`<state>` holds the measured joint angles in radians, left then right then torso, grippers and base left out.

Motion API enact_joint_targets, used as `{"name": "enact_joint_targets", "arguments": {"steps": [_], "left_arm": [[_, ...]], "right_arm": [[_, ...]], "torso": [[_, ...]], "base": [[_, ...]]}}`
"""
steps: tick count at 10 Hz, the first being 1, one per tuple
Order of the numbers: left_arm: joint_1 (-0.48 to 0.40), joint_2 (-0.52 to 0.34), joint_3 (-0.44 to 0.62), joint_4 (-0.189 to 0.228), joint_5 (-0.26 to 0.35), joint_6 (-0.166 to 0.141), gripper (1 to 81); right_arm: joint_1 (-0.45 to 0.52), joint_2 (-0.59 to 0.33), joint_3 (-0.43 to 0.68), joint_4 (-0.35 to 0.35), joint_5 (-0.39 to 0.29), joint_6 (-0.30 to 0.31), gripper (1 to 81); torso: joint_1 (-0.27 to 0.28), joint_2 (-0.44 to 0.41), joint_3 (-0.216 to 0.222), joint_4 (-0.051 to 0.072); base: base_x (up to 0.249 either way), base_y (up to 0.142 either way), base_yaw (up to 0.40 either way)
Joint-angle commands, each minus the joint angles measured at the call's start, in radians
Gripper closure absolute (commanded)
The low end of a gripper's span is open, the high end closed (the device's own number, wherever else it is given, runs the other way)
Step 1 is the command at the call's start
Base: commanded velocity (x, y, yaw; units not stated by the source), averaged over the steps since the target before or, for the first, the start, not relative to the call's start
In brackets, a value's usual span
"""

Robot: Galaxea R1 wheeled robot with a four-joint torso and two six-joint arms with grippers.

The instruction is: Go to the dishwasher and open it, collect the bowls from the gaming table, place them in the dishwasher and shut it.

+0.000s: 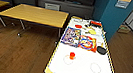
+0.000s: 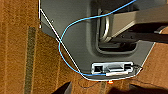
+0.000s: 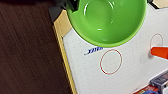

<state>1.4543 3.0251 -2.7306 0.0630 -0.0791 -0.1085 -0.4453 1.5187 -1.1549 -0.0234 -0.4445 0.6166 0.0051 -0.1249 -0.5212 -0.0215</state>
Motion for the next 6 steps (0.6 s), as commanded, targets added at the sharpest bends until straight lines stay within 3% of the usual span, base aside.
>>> {"name": "enact_joint_targets", "arguments": {"steps": [1,2,3,5,6], "left_arm": [[-0.002,0.002,0.003,0.006,0.071,0.001,1.0],[-0.002,0.002,0.003,0.006,0.071,0.001,1.0],[-0.002,-0.003,0.011,0.005,0.073,0.001,1.0],[-0.002,-0.043,0.084,0.006,0.070,0.001,1.0],[-0.004,-0.093,0.168,0.006,0.070,0.001,1.0]], "right_arm": [[-0.121,-0.174,0.145,0.008,-0.019,-0.119,81.1],[-0.218,-0.181,0.170,0.053,0.016,-0.176,81.1],[-0.340,-0.179,0.175,0.143,0.125,-0.296,81.1],[-0.575,-0.161,0.163,0.246,0.308,-0.459,81.1],[-0.680,-0.118,0.134,0.234,0.387,-0.472,81.1]], "torso": [[0.000,0.000,0.000,0.000],[0.000,0.000,0.000,0.000],[0.000,0.000,0.000,0.000],[0.000,0.000,0.000,0.000],[0.000,0.000,0.000,0.000]], "base": [[0.000,0.000,0.000],[0.000,0.000,0.000],[0.000,0.000,0.000],[0.000,0.000,0.000],[0.000,0.000,0.000]]}}
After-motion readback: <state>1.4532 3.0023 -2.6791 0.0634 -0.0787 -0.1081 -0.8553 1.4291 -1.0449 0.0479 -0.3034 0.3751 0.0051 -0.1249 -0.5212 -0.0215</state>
